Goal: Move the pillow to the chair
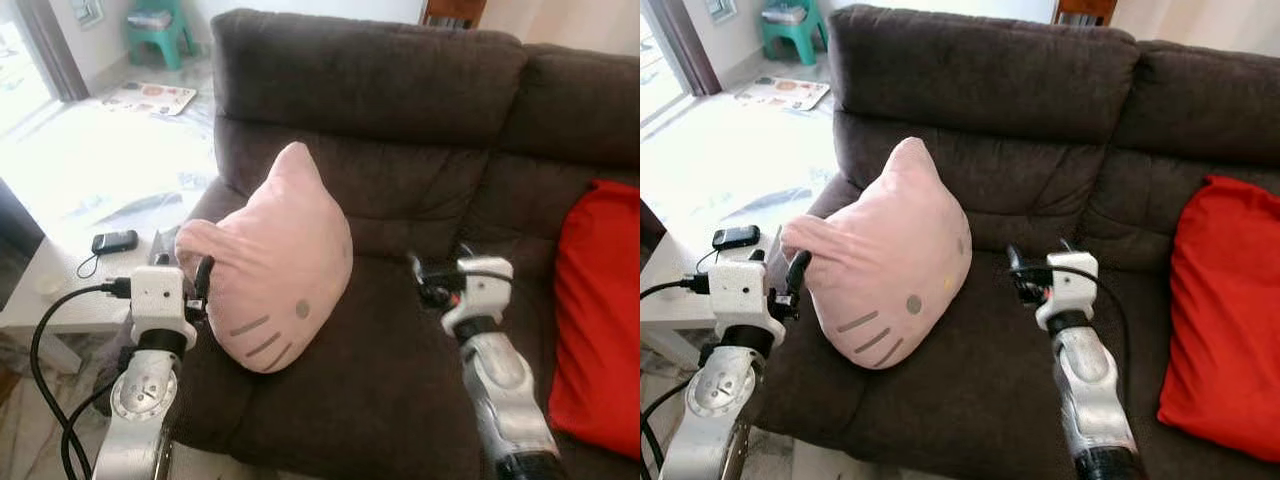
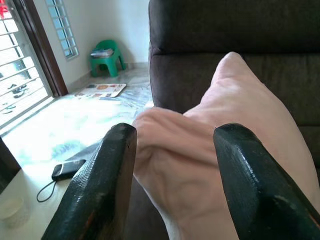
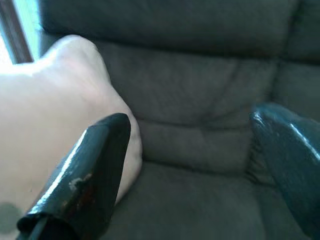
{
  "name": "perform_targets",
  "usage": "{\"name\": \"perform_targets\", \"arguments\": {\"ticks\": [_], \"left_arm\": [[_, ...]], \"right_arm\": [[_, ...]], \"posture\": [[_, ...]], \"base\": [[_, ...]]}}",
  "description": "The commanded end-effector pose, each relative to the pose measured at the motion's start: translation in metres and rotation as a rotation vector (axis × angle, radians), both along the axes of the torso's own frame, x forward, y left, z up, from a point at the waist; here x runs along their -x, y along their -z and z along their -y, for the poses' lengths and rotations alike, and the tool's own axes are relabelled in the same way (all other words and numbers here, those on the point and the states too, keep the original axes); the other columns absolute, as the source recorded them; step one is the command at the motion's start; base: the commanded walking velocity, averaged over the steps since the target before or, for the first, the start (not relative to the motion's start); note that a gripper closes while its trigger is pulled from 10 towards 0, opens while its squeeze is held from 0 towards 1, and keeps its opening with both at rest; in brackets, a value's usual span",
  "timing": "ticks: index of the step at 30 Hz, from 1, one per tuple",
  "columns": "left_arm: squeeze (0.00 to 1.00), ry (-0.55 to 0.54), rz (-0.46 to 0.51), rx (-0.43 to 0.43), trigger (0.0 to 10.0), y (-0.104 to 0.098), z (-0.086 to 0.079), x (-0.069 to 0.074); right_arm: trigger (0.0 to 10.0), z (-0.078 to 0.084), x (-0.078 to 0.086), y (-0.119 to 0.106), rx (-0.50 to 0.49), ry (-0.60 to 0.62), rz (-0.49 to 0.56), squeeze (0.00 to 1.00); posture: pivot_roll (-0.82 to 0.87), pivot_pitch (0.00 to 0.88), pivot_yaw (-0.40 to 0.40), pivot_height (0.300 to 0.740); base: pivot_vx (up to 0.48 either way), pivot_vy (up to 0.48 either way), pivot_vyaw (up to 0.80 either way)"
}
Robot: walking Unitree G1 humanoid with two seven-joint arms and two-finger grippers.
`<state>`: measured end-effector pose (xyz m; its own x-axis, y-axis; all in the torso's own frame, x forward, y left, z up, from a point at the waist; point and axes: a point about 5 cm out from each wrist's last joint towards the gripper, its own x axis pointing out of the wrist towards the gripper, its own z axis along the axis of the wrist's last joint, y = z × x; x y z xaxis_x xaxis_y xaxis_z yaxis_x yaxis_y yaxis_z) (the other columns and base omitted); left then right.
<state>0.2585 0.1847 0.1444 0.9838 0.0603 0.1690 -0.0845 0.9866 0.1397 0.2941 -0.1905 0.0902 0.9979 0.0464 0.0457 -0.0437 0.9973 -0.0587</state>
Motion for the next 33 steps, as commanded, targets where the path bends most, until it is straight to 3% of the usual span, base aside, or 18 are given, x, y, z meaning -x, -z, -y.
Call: {"name": "perform_targets", "arguments": {"ticks": [1,6,14,33], "left_arm": [[0.0,-0.002,-0.004,-0.018,10.0,0.005,0.0,0.0],[0.0,0.005,-0.021,-0.014,10.0,0.009,-0.001,-0.007],[0.0,0.038,-0.044,-0.007,10.0,0.014,-0.003,-0.015],[0.0,0.058,-0.023,0.037,10.0,0.016,0.002,-0.015]], "right_arm": [[10.0,0.013,0.001,-0.004,0.004,0.044,0.021,0.0],[10.0,0.019,-0.002,-0.006,0.007,0.081,0.033,0.0],[10.0,0.007,-0.001,0.0,-0.02,0.067,0.035,0.0],[10.0,-0.014,-0.007,-0.003,-0.073,0.027,0.062,0.0]], "posture": [[0.09,0.042,-0.021,0.74],[0.08,0.015,0.009,0.74],[0.08,0.0,0.059,0.74],[0.09,0.0,0.043,0.74]], "base": [[0.0,0.0,0.0],[0.0,0.0,0.0],[0.0,0.0,0.0],[0.0,0.0,0.0]]}}
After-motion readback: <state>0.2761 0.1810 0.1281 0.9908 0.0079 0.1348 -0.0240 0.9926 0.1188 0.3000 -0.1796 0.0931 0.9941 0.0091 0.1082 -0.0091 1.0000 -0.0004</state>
